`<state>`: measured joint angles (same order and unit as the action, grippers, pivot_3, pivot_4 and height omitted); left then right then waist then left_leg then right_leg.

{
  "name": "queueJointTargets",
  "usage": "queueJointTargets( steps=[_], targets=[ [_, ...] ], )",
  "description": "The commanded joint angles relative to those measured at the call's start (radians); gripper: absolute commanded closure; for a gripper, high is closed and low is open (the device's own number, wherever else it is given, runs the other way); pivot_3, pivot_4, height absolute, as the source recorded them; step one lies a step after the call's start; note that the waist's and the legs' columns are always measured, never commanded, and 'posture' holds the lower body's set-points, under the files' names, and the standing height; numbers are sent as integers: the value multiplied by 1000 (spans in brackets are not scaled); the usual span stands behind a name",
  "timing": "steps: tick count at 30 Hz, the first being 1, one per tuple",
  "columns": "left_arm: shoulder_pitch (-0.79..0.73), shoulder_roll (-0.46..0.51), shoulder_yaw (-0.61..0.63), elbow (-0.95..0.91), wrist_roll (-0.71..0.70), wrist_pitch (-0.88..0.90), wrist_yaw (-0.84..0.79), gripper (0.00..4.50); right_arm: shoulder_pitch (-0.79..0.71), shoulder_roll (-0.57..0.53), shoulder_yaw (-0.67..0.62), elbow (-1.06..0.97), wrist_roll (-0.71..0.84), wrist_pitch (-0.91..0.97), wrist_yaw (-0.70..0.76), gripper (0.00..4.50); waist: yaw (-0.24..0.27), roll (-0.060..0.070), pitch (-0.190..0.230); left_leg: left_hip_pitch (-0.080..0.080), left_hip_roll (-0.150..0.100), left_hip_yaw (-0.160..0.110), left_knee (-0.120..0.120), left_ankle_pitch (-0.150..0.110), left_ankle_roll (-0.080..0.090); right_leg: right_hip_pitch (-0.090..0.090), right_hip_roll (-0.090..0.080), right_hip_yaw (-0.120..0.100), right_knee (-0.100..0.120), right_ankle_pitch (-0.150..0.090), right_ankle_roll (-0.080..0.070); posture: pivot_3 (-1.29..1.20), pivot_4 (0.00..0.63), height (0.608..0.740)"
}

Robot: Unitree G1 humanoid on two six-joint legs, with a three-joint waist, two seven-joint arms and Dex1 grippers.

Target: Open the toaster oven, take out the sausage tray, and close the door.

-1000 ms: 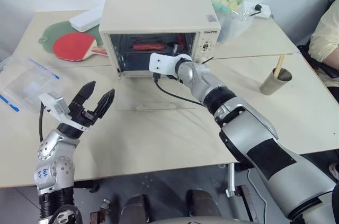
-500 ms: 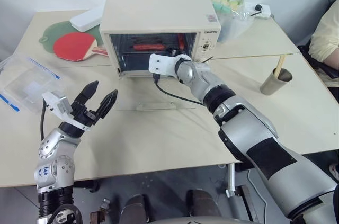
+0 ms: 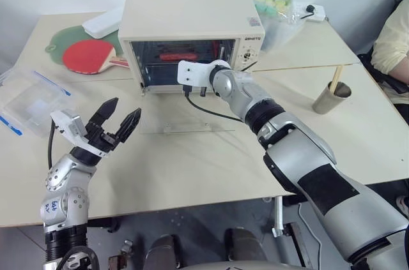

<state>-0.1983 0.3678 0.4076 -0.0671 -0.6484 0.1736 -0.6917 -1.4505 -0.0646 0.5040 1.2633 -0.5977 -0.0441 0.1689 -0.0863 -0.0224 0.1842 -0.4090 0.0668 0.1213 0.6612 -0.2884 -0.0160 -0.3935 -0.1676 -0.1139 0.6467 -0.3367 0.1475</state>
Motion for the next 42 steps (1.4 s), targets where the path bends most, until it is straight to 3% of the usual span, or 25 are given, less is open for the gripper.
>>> queueJointTargets(
  steps=[1, 18, 22, 32, 35, 42],
  targets=[
    [-16, 14, -2, -12, -2, -15, 0, 0, 4, 1, 2, -58, -4, -20, -4, 4456, 0, 0, 0, 0, 0, 0, 0, 0, 0, 0, 0, 0, 0, 0, 0, 0, 150, 740],
    [-26, 21, -12, -2, 2, -8, 11, 0, 83, -15, 16, -205, -43, 49, 50, 4456, 0, 0, 0, 0, 0, 0, 0, 0, 0, 0, 0, 0, 0, 0, 0, 0, 150, 740],
    [-24, 20, -11, -3, 2, -8, 15, 0, 85, -29, -24, -249, -9, 94, 76, 3575, 2, 0, 0, 0, 0, 0, 0, 0, 0, 0, 0, 0, -1, 0, 0, 0, 150, 740],
    [-12, -1, -20, -5, 6, -19, 27, 0, 139, -70, -11, -429, -21, 155, 158, 90, 2, 0, 0, 0, 0, 0, -1, 0, 0, 0, 0, 0, -1, 0, 0, 0, 150, 740],
    [-8, -6, -24, -4, 7, -23, 28, 0, 142, -67, -7, -422, -30, 156, 134, 22, 2, 0, 0, 0, 0, 0, 0, 0, 0, 0, 0, 0, -1, 0, 0, 0, 150, 740],
    [-11, -7, -26, -11, 8, -23, 39, 0, 58, -41, -4, -196, -32, 115, 44, 22, 1, 0, 0, 0, 0, 1, 0, 0, 0, 0, 0, 0, -1, 0, 0, 0, 150, 740]
  ],
)
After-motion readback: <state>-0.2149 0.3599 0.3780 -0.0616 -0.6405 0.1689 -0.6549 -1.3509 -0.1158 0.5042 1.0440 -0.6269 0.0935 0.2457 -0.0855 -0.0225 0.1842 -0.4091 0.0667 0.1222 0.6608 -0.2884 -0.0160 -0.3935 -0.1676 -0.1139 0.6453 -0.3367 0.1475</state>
